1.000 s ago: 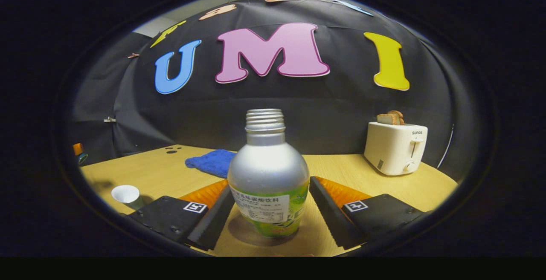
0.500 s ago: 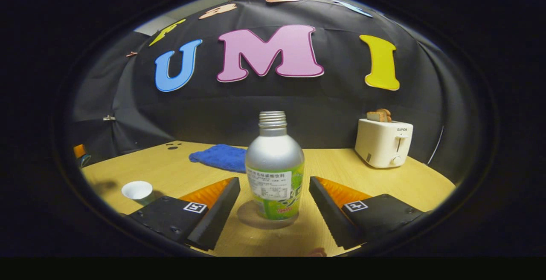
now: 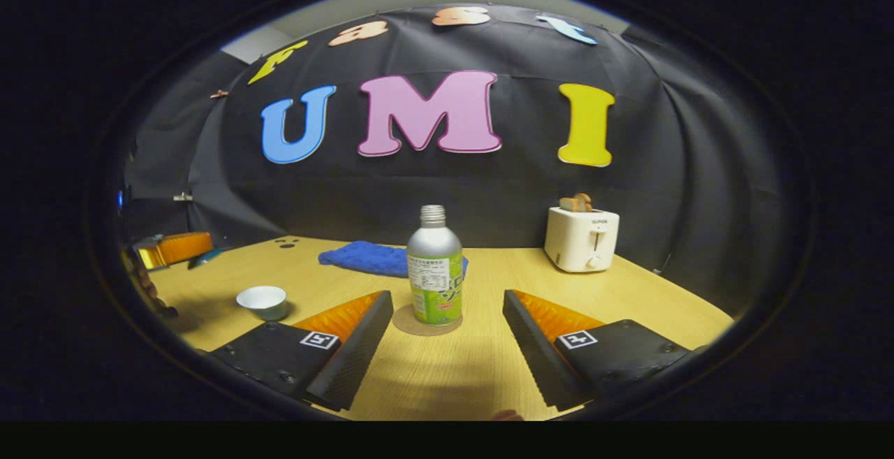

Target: Open the teacup lid with one hand, grasp the water bottle and pour water into the teacup with the other hand; after pouring, place the water bottle on the coaster and then close the teacup lid.

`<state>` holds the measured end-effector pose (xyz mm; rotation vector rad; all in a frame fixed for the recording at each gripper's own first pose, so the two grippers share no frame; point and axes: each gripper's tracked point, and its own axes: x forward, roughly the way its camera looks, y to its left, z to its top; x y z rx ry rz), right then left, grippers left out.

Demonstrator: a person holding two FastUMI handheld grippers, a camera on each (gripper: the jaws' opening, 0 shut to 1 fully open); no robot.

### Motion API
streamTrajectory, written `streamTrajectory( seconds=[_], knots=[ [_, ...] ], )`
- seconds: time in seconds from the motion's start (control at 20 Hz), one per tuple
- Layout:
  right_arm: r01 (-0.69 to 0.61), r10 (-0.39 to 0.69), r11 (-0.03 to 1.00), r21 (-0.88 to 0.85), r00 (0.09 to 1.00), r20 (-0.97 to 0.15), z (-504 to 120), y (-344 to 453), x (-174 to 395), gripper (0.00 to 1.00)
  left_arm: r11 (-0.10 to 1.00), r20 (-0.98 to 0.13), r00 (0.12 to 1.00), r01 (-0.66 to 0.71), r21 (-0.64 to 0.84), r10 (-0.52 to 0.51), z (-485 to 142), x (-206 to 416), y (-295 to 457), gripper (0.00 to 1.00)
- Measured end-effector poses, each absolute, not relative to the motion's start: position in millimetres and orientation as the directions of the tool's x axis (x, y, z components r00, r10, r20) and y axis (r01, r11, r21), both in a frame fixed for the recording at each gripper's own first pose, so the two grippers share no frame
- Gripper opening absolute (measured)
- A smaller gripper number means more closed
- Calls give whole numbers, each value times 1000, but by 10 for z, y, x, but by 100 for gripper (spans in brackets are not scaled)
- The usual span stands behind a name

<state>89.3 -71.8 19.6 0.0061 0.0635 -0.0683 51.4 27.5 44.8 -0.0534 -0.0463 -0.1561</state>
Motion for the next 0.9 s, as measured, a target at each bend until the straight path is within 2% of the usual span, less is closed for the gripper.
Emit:
streamTrajectory(
  seconds=[0.15,0.25,0.35,0.4,0.45,0.6,0.65,0.7,0.9],
  knots=[
    [153,-154,988,-27,987,-42,171,-937,717,98,983,4,983,182,-32,-182,273,699,78,32],
    [167,-169,985,-34,985,-32,144,-960,642,98,984,-24,984,179,1,-179,151,785,2,32],
    [150,-151,989,-17,988,-27,112,-890,615,99,984,-43,984,174,41,-172,44,847,-52,32],
    [138,-138,990,-13,990,-34,77,-849,624,99,984,-55,984,175,47,-172,6,866,-77,35],
    [124,-124,992,-11,991,-40,40,-801,638,99,983,-63,982,178,47,-175,-17,889,-112,32],
    [100,-100,995,-13,994,-47,-47,-702,679,99,984,-91,985,152,95,-144,-103,956,-101,32],
    [91,-91,996,-7,994,-53,-72,-674,686,99,983,-107,986,142,116,-130,-155,977,-78,35],
    [81,-81,997,2,995,-58,-103,-640,704,99,983,-124,985,135,126,-120,-204,998,-62,32],
    [68,-67,998,17,995,-69,-158,-606,744,99,981,-138,982,147,130,-128,-220,1027,-99,34]
  ],
)
